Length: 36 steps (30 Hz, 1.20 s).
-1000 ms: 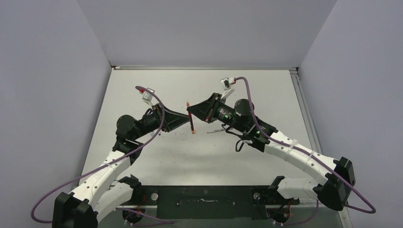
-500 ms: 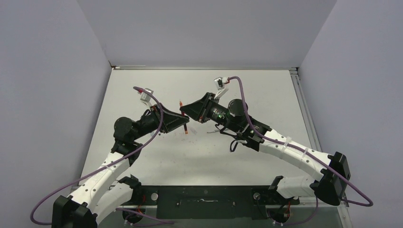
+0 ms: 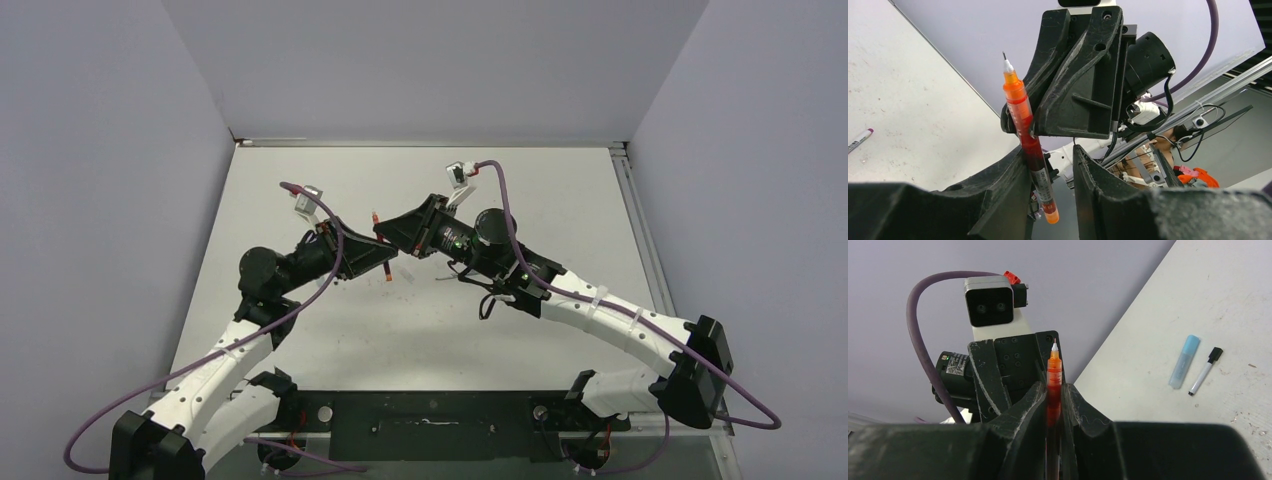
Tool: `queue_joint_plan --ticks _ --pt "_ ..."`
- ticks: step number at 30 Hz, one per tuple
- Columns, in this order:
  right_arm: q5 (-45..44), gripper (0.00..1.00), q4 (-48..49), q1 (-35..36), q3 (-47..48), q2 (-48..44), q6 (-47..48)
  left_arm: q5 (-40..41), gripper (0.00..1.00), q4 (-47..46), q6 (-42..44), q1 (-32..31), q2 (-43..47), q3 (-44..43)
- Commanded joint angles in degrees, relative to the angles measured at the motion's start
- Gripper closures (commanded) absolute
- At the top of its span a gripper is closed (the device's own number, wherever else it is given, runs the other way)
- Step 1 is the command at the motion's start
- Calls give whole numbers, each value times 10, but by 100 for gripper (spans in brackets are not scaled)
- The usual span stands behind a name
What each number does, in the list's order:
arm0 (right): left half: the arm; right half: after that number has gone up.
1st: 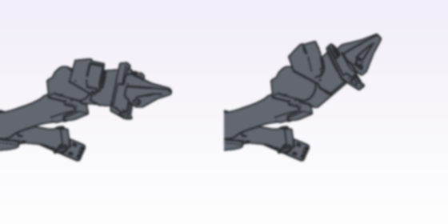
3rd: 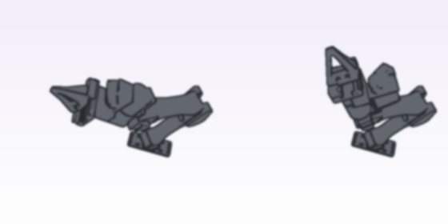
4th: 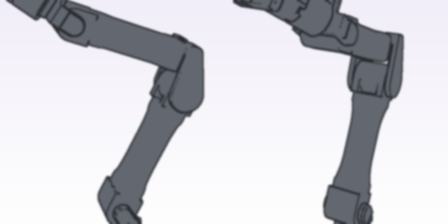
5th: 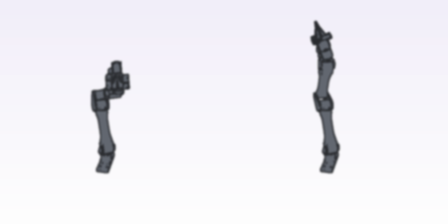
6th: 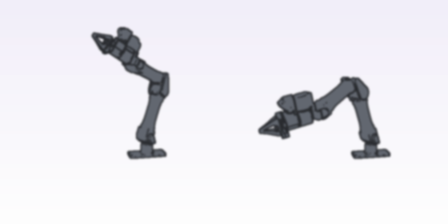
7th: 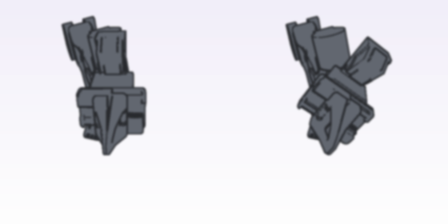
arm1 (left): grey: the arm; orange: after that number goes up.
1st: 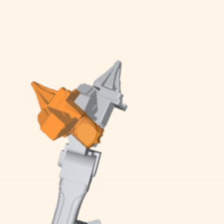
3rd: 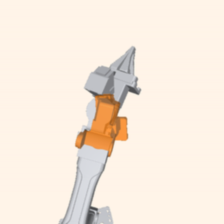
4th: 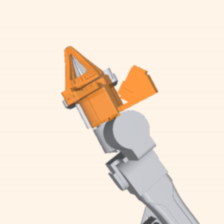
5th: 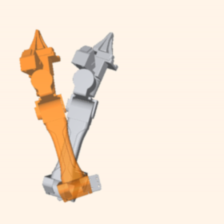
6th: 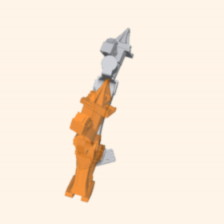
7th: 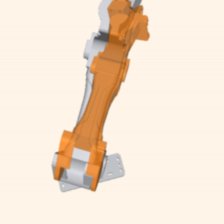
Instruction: Insert the pens into the pen caps
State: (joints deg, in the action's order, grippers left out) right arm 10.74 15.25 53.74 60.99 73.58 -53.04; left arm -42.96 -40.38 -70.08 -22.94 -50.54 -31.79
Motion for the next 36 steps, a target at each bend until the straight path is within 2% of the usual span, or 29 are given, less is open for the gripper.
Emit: queue_joint_plan --ticks 1,7,10,19,24,27,31,36 --pt "-9 95 41 5 26 1 1 -11 70 -44 -3 -3 0 -8" --pt "-7 95 40 6 27 3 2 -13 85 -45 -2 -3 -3 -7" --pt "-4 95 37 6 28 2 5 -12 100 -40 1 -3 -3 -8" --pt "6 94 -3 6 46 0 43 -5 100 52 58 1 17 -19" --pt "5 77 -59 -1 72 -5 87 -12 100 165 136 19 28 -42" --pt "6 61 -95 -17 82 -9 109 -17 100 227 180 43 35 -46" --pt "17 52 -137 -46 86 -15 136 -25 100 302 228 78 40 -41" --pt "-19 51 -249 -75 111 3 199 -8 100 437 323 90 48 -65"
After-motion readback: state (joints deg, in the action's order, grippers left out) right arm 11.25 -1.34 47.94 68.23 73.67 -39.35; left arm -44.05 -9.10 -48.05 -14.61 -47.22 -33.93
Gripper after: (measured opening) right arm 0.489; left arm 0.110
